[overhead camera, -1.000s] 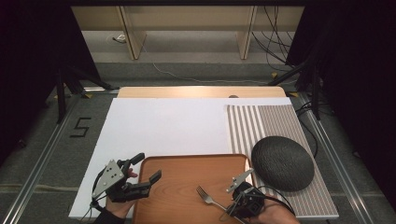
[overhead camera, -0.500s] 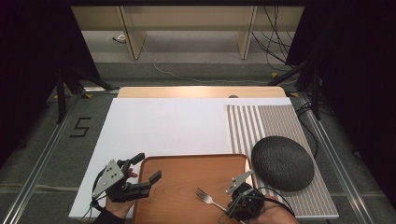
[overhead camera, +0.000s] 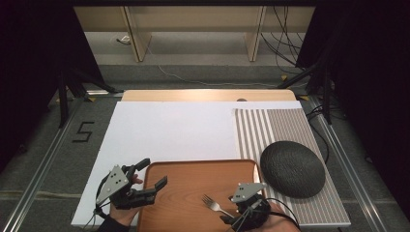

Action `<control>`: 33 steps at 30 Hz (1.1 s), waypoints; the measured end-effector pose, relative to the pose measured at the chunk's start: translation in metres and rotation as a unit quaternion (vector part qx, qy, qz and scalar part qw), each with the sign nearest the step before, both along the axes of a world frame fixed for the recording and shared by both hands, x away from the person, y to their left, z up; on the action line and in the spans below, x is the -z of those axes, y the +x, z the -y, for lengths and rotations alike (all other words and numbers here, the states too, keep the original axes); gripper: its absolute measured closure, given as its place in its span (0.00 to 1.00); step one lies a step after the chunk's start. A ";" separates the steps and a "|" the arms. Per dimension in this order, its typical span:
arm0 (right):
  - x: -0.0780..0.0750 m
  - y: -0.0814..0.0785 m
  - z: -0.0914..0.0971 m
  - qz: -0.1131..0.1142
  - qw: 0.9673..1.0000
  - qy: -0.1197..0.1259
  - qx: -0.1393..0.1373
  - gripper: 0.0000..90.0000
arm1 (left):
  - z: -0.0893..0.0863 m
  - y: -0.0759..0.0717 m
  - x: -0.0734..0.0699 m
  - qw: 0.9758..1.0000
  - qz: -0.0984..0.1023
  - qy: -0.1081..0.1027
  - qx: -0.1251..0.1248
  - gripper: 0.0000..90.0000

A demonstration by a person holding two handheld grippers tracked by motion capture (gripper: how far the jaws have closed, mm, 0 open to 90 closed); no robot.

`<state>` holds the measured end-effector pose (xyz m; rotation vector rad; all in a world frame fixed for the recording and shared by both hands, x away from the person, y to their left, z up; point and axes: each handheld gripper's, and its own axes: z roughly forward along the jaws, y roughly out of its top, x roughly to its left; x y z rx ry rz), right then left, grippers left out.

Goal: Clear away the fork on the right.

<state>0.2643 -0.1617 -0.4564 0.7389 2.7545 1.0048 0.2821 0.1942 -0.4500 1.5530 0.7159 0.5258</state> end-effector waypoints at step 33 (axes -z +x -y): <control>0.019 -0.009 -0.024 0.048 0.993 -0.105 -0.039 1.00 | 0.000 0.001 0.001 1.000 -0.002 -0.003 -0.001 0.19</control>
